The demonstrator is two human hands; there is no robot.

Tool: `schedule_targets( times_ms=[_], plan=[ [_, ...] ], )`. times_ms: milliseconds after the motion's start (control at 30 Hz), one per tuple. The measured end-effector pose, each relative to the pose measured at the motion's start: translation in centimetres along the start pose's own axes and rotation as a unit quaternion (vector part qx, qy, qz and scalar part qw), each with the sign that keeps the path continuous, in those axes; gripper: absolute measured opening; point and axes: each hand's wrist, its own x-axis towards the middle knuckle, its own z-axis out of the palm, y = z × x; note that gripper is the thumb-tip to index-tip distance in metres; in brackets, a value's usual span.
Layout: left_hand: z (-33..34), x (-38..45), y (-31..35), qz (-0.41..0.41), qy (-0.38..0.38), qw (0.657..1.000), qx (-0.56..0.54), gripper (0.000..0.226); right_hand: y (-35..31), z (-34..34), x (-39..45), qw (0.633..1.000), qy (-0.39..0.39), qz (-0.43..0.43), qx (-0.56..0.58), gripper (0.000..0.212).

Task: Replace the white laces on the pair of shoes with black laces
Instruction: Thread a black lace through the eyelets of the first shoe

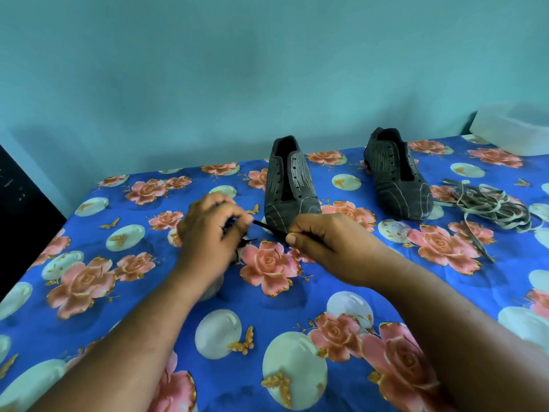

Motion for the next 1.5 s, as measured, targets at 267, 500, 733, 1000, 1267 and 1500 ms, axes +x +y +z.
schedule_targets(
  times_ms=[267, 500, 733, 1000, 1267, 1500],
  plan=[
    [-0.2, 0.6, -2.8, -0.150, 0.000, 0.988, -0.018, 0.038, -0.1, -0.8, -0.2, 0.990, 0.080, 0.074, 0.089, 0.018],
    [0.6, -0.9, 1.7, 0.014, -0.061, 0.998, -0.014, 0.067, 0.4, -2.2, 0.4, 0.853, 0.252, 0.190, 0.415, 0.015],
    [1.3, -0.7, 3.5, -0.076, -0.185, 0.978, -0.053, 0.097, 3.5, -2.4, 0.6, 0.783, 0.286, 0.250, 0.492, 0.009],
    [1.9, -0.5, 5.9, -0.150, -0.189, 0.968, -0.066, 0.076, 3.0, -1.0, 0.5, 0.897, 0.126, 0.260, 0.334, 0.019],
    [0.1, -3.2, 8.7, -0.210, -0.205, 0.934, -0.204, 0.033, 1.7, -3.3, 0.1, 0.930, 0.083, 0.252, 0.253, 0.030],
    [-1.5, -6.6, 9.1, -0.149, -0.194, 0.967, -0.074, 0.064, 0.5, -5.3, -0.9, 0.955, -0.032, 0.235, 0.178, 0.034]
  ],
)
